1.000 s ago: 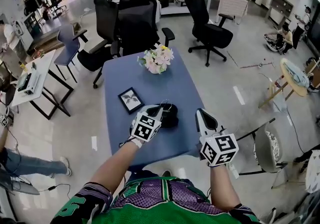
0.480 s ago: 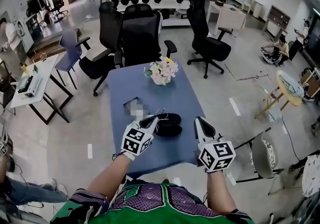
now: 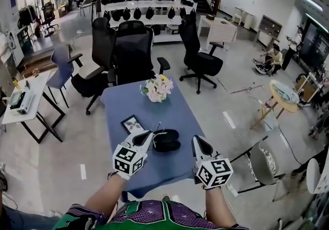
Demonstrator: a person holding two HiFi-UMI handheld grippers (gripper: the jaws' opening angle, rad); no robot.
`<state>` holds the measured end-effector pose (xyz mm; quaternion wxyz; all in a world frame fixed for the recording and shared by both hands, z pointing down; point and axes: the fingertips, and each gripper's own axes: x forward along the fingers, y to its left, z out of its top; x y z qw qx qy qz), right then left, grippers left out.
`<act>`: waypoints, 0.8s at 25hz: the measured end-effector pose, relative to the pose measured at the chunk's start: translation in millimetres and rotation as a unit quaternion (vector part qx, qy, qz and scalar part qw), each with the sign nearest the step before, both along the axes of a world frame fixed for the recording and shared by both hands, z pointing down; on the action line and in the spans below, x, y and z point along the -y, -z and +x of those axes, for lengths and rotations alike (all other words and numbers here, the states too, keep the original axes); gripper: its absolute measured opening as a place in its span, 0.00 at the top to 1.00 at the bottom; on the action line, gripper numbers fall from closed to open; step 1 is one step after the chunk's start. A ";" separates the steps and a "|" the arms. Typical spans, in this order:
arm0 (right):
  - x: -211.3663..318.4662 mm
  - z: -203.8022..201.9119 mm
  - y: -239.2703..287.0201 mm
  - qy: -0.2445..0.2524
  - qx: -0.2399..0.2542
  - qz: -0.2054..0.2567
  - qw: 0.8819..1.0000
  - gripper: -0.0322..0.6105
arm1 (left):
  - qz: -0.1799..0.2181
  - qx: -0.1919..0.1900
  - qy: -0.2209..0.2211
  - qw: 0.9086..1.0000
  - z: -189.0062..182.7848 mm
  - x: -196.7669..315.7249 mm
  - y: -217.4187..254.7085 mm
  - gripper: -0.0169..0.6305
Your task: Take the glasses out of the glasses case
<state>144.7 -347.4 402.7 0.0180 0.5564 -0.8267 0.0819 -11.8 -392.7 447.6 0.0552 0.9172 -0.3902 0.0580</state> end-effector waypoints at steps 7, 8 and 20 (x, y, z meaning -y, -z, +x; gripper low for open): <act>-11.6 -9.7 8.7 -0.015 -0.004 0.012 1.000 0.95 | 0.045 -0.040 -0.009 0.998 -10.8 -17.5 48.5 0.95; -12.1 -9.6 12.8 -0.017 -0.004 0.017 1.000 0.95 | 0.051 -0.045 -0.008 0.998 -13.4 -19.3 56.1 0.95; -14.4 12.6 50.8 -0.066 -0.011 0.078 0.995 0.95 | 0.105 -0.080 0.034 0.991 -57.2 -37.3 108.0 0.95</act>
